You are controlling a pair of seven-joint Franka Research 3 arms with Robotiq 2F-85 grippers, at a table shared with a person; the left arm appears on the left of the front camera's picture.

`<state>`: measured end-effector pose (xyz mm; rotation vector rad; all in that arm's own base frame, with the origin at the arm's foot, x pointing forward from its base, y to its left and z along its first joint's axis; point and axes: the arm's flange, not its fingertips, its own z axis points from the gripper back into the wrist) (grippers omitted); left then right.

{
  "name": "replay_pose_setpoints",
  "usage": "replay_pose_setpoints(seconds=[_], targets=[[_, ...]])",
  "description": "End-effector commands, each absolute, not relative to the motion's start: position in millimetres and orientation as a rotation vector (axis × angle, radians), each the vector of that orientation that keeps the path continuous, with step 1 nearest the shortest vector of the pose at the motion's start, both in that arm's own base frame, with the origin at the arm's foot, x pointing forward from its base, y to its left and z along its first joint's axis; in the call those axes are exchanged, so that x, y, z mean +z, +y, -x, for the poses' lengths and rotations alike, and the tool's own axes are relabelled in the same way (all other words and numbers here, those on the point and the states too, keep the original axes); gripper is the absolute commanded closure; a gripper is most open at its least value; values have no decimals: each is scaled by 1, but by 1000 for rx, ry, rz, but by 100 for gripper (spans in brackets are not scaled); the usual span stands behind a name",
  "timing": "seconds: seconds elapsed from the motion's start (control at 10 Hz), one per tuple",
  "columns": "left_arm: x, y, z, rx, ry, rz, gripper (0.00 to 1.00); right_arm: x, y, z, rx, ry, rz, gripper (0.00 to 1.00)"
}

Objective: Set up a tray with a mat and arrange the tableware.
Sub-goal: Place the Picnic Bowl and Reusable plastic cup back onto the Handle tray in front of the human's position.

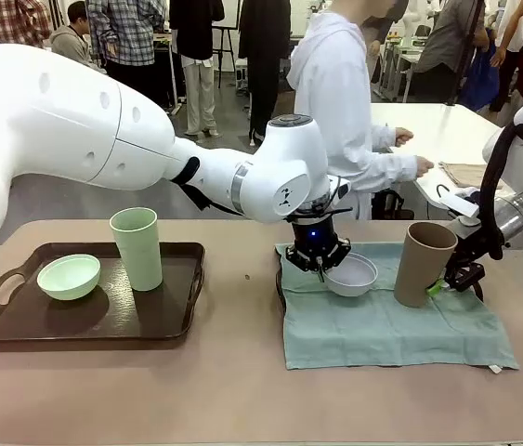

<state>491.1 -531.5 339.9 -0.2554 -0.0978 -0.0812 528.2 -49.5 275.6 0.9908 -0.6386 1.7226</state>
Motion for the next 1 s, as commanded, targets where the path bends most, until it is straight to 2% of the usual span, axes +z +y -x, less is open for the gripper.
replay_pose_setpoints(seconds=[0.0, 0.1, 0.2, 0.3, 0.4, 0.5, 0.6, 0.8, 0.9], targets=[[336, -527, -487, -103, -106, 258, 96, 263, -53, -535, 1739, -645, -952, 19], [335, -527, -487, -113, -99, 252, 92, 263, -54, -535, 1748, -644, -952, 19], [334, -527, -487, -109, -88, 242, 36, 263, -55, -535, 1750, -639, -960, 0], [334, -527, -487, -99, -84, 221, 32, 263, -55, -535, 1739, -630, -947, 0], [336, -526, -486, -105, -73, 218, 16, 265, -57, -534, 1692, -583, -906, 0], [338, -525, -486, -109, -73, 217, 12, 267, -59, -534, 1664, -536, -881, 0], [341, -523, -485, -105, -74, 216, 0, 273, -64, -532, 1644, -514, -858, 0], [347, -514, -483, -95, -80, 221, 0, 293, -78, -522, 1585, -494, -797, 0], [352, -510, -481, -92, -81, 223, 36, 308, -83, -514, 1557, -468, -748, 0]])
